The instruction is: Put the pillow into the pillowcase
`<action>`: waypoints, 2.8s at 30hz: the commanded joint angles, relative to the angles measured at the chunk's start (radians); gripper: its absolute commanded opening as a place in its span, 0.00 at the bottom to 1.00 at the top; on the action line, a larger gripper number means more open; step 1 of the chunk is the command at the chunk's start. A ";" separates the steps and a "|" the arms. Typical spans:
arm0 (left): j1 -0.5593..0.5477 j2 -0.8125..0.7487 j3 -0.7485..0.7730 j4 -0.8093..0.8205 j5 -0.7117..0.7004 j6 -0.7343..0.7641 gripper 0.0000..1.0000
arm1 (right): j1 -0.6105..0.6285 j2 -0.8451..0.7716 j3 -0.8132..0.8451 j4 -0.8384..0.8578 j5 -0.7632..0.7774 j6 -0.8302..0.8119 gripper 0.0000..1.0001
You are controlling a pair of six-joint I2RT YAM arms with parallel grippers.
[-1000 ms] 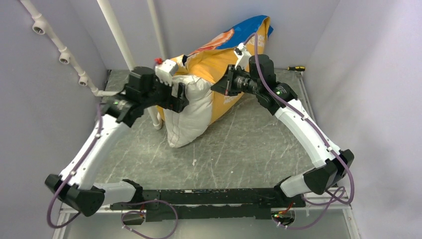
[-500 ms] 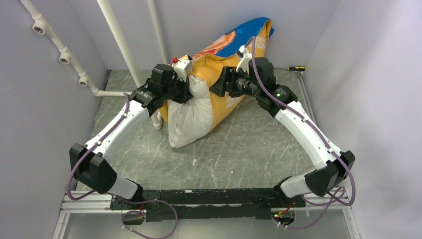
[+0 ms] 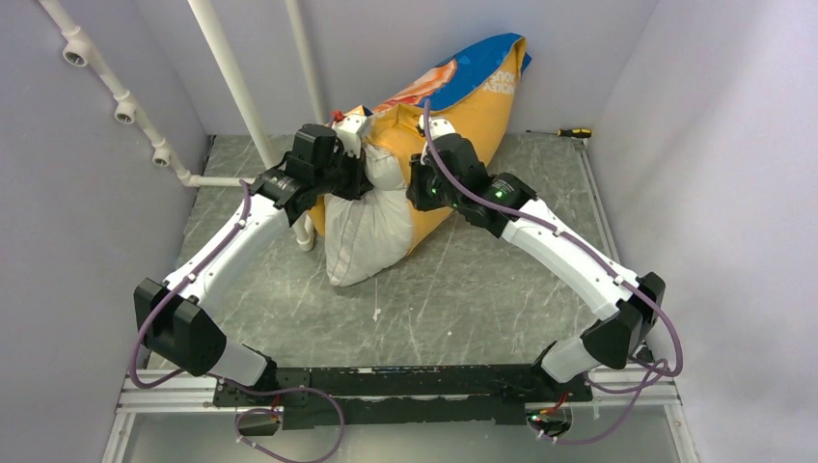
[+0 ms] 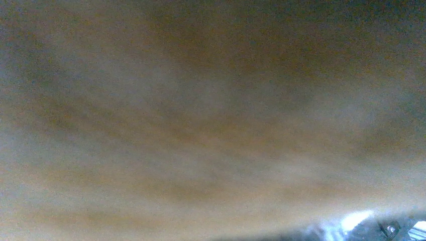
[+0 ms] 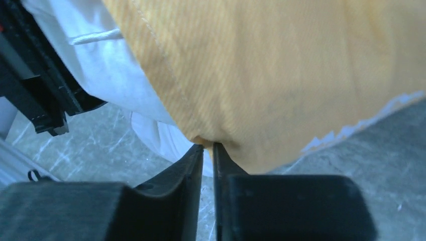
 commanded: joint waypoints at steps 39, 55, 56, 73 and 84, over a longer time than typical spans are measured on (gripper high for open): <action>0.005 0.012 0.039 0.151 -0.021 -0.001 0.00 | 0.038 -0.112 -0.011 0.043 0.244 -0.056 0.17; 0.005 0.016 0.031 0.200 0.023 -0.034 0.00 | 0.033 -0.101 -0.043 0.127 0.116 -0.084 0.49; 0.005 0.017 0.030 0.198 0.023 -0.035 0.00 | 0.035 -0.094 -0.041 0.130 0.110 -0.087 0.57; 0.006 0.008 0.015 0.201 0.021 -0.032 0.00 | 0.055 0.001 0.076 -0.030 0.460 -0.078 0.43; 0.005 0.007 0.022 0.194 0.024 -0.031 0.00 | 0.052 -0.009 0.052 -0.040 0.527 -0.067 0.40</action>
